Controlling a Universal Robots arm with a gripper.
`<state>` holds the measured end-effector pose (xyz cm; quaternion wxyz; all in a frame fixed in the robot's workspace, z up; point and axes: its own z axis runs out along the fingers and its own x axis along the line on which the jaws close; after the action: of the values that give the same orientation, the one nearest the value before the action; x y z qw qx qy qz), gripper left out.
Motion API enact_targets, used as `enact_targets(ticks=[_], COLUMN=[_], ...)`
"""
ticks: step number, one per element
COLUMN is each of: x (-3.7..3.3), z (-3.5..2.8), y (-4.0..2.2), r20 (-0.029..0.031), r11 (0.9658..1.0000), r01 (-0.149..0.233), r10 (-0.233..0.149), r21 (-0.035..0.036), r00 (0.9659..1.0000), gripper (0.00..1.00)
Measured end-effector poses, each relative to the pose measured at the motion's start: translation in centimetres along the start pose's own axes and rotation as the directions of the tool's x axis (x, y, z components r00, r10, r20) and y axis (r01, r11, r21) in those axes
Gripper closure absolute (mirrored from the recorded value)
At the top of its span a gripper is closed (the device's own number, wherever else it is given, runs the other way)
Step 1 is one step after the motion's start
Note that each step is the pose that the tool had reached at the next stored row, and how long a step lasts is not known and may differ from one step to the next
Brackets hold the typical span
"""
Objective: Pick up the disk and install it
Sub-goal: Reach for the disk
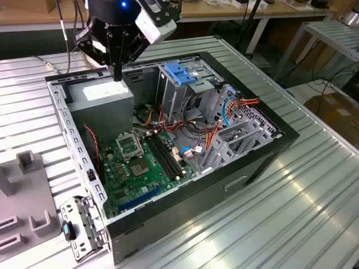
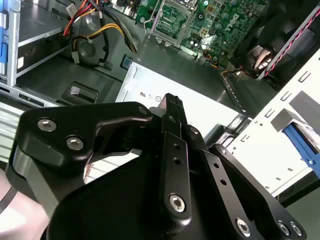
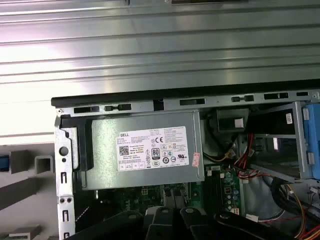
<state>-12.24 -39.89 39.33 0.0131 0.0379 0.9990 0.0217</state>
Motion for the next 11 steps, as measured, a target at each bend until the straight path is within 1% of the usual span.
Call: enact_targets(ticks=[7, 11], x=[1.29, 1.77], z=[-0.04, -0.05], y=[-0.1, -0.14], r20=[-0.0001, -0.0001], r11=[1.0, 1.0], r01=[0.0, 0.0], r10=[0.0, 0.0], r21=[0.0001, 0.0001], r00=[1.0, 1.0], gripper=[0.89, 0.89])
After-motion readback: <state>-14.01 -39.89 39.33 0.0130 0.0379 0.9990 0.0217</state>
